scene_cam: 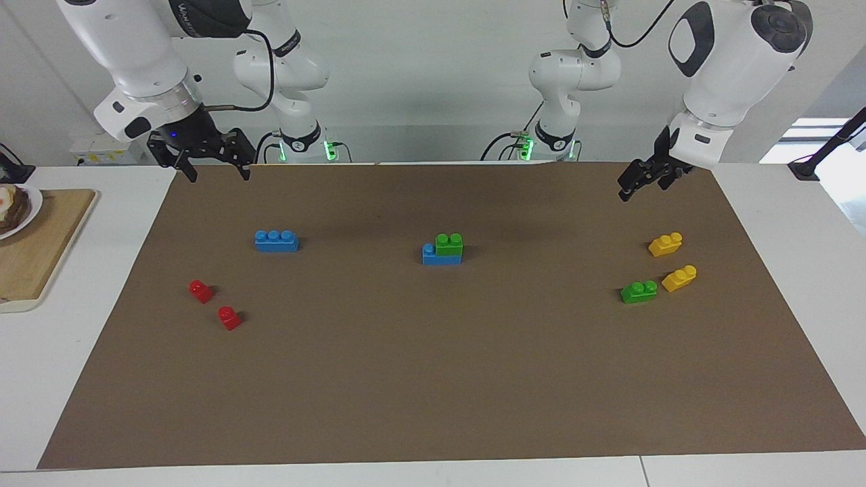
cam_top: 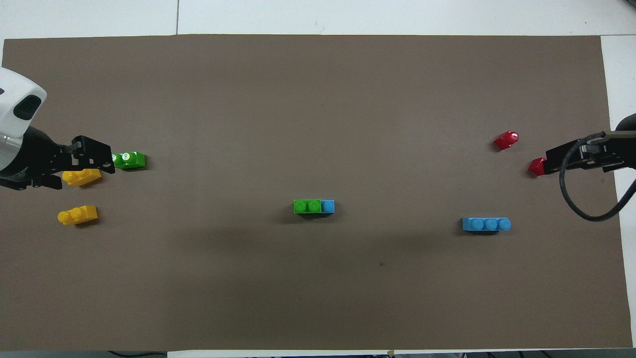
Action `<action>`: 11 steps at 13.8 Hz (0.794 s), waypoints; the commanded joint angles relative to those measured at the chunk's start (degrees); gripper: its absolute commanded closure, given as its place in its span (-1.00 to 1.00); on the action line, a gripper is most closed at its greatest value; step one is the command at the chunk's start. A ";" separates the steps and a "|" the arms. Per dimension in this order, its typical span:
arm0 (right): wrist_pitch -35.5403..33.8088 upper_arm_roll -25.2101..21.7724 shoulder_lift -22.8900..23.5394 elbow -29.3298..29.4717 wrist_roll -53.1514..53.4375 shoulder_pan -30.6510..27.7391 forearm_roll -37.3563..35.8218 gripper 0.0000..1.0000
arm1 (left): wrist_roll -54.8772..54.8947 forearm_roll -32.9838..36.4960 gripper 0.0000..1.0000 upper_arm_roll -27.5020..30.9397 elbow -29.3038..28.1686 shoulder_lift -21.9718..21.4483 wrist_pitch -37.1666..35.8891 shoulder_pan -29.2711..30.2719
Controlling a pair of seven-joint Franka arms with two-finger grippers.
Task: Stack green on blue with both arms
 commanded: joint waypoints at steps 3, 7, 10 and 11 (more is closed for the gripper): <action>-0.85 0.63 0.09 0.40 -0.94 -1.23 -1.16 -1.00 | 4.18 1.01 -1.00 0.92 3.90 2.17 -3.03 -0.40; -0.15 0.63 0.09 0.40 -0.24 -1.41 -1.34 -1.00 | 5.74 1.00 -1.00 0.83 3.19 1.64 -3.03 -0.49; 2.30 0.63 0.26 0.49 -0.15 -1.59 -1.42 -1.00 | 6.99 1.00 -1.00 0.92 3.54 1.64 -3.55 -0.05; 3.01 0.63 0.35 0.49 -0.15 -1.67 -1.51 -1.00 | 6.99 1.00 -1.00 1.01 4.33 1.90 -4.34 -0.05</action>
